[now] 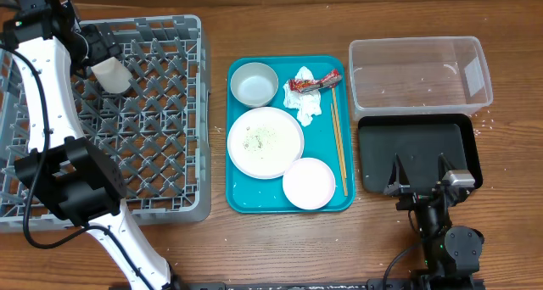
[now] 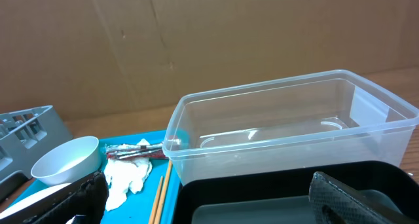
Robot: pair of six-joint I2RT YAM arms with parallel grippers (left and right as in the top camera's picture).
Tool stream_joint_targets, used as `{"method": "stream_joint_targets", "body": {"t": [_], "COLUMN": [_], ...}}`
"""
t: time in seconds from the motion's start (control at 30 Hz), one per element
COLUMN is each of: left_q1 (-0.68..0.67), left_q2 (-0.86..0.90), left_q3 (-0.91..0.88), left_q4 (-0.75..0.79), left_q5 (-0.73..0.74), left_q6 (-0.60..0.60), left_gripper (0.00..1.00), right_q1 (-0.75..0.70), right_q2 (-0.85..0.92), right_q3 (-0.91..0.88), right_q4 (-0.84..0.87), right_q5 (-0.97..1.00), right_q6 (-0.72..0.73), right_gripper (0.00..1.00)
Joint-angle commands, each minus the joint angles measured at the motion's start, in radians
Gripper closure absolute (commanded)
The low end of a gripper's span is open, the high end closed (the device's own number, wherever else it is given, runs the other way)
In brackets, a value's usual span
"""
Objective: Sort waste into correct bins and load items into the dishwasher
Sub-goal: 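Carry the white cup to the rack and release it upright, then move the left gripper back to the white bowl on the tray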
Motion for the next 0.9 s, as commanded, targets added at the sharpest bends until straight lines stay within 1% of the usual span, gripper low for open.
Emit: {"method": "stream_joint_targets", "body": {"t": [0.0, 0.3, 0.4, 0.5, 0.7, 0.87], "left_q1": [0.002, -0.001, 0.002, 0.016, 0.031, 0.018], "left_q2": [-0.004, -0.045, -0.085, -0.109, -0.106, -0.106], "left_q3": [0.017, 0.188, 0.24, 0.242, 0.235, 0.234], "left_q4": [-0.013, -0.158, -0.198, -0.211, -0.229, -0.275], "left_q5": [-0.035, -0.021, -0.021, -0.022, -0.014, 0.089], "left_q6": [0.006, -0.011, -0.066, -0.119, -0.122, -0.122], "left_gripper": [0.0, 0.0, 0.0, 0.0, 0.0, 0.0], "right_q1": [0.004, 0.004, 0.004, 0.004, 0.004, 0.004], "right_q2": [-0.012, -0.012, -0.012, -0.012, -0.012, -0.012], "right_q3": [-0.011, -0.011, -0.011, -0.011, -0.011, -0.011], "right_q4": [0.003, 0.003, 0.003, 0.003, 0.003, 0.003], "right_q5": [0.006, 0.006, 0.006, 0.006, 0.006, 0.006], "right_q6": [-0.004, -0.004, -0.004, -0.004, -0.004, -0.004], "right_gripper": [0.0, 0.0, 0.0, 0.0, 0.0, 0.0]}}
